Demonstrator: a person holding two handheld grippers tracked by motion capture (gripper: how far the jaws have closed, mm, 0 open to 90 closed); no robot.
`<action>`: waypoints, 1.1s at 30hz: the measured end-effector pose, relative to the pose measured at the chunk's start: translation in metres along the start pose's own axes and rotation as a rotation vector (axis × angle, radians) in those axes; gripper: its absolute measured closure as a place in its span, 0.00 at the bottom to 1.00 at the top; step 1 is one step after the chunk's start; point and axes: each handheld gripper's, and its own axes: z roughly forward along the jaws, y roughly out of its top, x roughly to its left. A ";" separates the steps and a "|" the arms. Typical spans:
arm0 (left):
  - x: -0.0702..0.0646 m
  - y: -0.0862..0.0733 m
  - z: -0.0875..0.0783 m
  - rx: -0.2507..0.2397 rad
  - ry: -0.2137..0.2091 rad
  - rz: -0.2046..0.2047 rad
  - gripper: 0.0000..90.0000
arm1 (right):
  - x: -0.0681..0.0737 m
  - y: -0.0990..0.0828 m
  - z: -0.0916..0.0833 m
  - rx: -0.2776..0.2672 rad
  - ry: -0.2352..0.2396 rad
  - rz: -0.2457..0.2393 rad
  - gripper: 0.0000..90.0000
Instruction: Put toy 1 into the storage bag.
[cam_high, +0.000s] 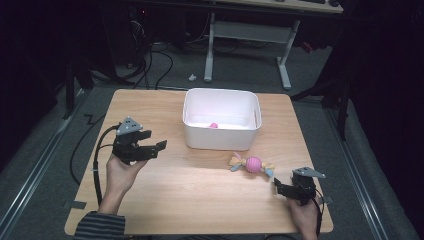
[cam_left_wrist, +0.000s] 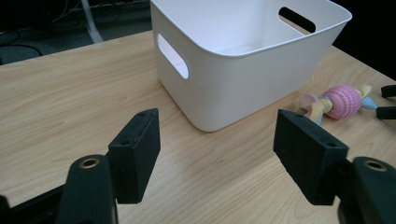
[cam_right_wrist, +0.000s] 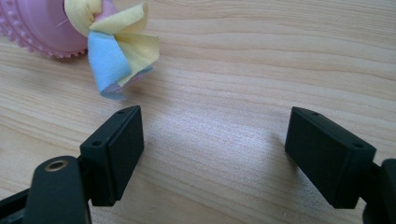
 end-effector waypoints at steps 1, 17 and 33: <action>0.000 -0.002 -0.001 0.001 0.001 -0.001 0.36 | 0.000 0.000 0.000 0.000 0.000 0.000 0.22; -0.005 -0.029 0.004 0.020 0.014 -0.013 0.35 | 0.000 0.000 0.000 0.000 0.000 0.001 0.22; -0.004 -0.054 0.016 0.056 -0.002 -0.042 0.34 | 0.000 0.000 0.000 0.001 0.000 0.002 0.22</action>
